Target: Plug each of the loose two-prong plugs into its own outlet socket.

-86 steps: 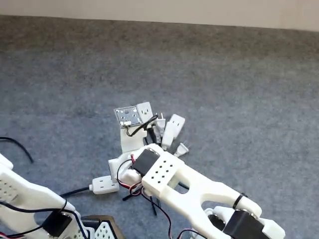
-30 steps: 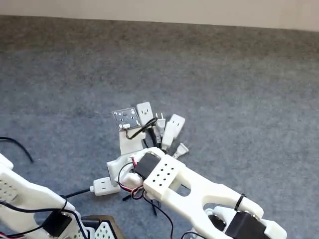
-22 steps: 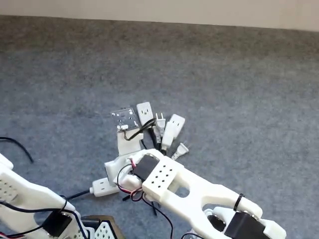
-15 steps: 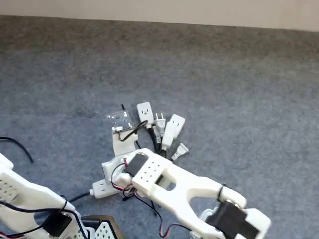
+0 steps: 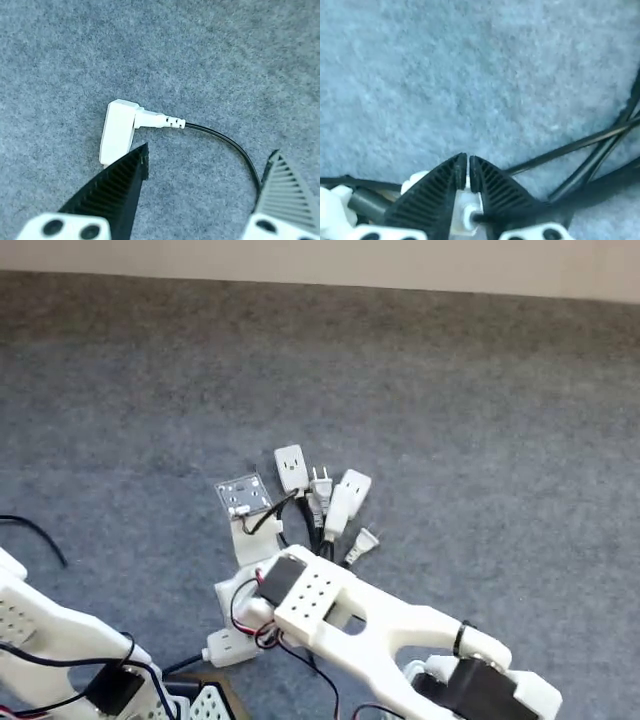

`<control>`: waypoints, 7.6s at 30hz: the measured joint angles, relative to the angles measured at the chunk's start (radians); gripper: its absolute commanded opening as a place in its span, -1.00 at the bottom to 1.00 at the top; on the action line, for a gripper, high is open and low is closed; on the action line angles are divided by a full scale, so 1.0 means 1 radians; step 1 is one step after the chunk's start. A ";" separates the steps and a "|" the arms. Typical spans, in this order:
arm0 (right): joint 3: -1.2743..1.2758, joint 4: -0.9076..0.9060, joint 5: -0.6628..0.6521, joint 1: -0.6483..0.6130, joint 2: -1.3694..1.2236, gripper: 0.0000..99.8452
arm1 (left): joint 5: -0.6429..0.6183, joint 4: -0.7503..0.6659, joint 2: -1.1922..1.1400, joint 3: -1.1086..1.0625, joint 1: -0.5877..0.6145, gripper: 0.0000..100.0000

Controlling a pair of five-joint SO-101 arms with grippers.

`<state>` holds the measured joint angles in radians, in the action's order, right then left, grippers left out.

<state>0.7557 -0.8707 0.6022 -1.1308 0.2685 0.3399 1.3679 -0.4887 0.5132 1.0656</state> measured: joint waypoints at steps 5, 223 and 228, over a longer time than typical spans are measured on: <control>0.026 0.000 -0.005 0.103 0.015 -0.99 | 0.000 0.000 0.000 0.000 0.000 -0.28; 0.474 -0.015 -0.664 0.433 0.388 -0.77 | 0.002 -0.002 -0.006 -0.012 0.000 -0.28; 0.474 -0.015 -0.664 0.433 0.388 -0.99 | 0.002 -0.002 -0.006 -0.012 0.000 -0.28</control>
<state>1.2298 -0.8861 -0.0621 -0.6981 0.6567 0.3414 1.3663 -0.4948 0.5010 1.0656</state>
